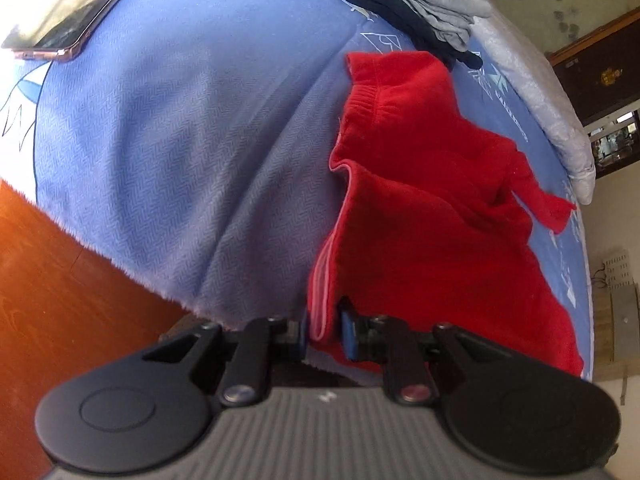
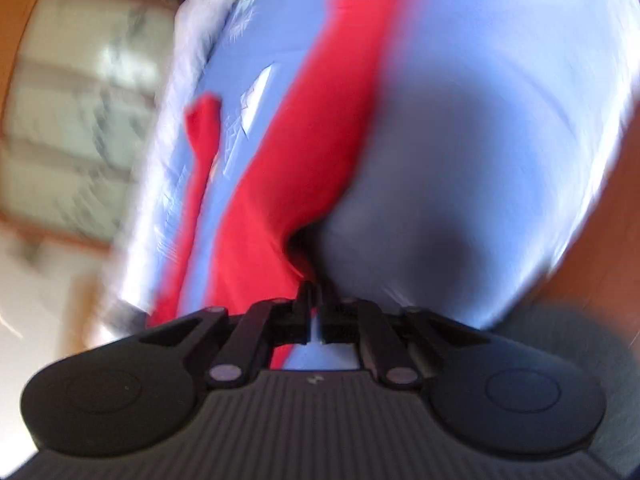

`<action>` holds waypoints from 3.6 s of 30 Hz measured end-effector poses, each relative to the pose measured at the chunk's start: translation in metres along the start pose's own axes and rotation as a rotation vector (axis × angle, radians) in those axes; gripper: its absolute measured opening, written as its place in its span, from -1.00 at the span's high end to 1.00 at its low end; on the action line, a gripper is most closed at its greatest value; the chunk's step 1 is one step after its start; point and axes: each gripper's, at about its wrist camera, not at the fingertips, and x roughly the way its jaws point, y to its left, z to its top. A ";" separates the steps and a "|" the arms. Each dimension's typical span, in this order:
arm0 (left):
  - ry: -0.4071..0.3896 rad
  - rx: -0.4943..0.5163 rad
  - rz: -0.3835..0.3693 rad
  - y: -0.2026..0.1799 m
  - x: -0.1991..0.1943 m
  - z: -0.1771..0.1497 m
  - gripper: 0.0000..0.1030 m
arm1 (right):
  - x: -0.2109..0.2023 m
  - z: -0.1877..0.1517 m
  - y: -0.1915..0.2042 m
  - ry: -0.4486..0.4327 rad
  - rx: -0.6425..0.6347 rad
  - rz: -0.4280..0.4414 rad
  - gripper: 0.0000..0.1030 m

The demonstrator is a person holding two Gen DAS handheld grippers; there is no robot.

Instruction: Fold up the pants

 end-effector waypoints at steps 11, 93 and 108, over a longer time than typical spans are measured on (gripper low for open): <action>-0.058 0.033 0.066 -0.021 -0.018 0.005 0.65 | -0.068 0.033 0.033 -0.241 -0.192 -0.060 0.78; -0.266 0.279 0.204 -0.107 0.088 0.180 0.51 | 0.135 0.166 0.263 -0.314 -0.899 0.045 0.58; -0.272 0.263 0.199 -0.113 0.078 0.175 0.50 | 0.092 0.161 0.116 -0.253 -0.446 -0.195 0.16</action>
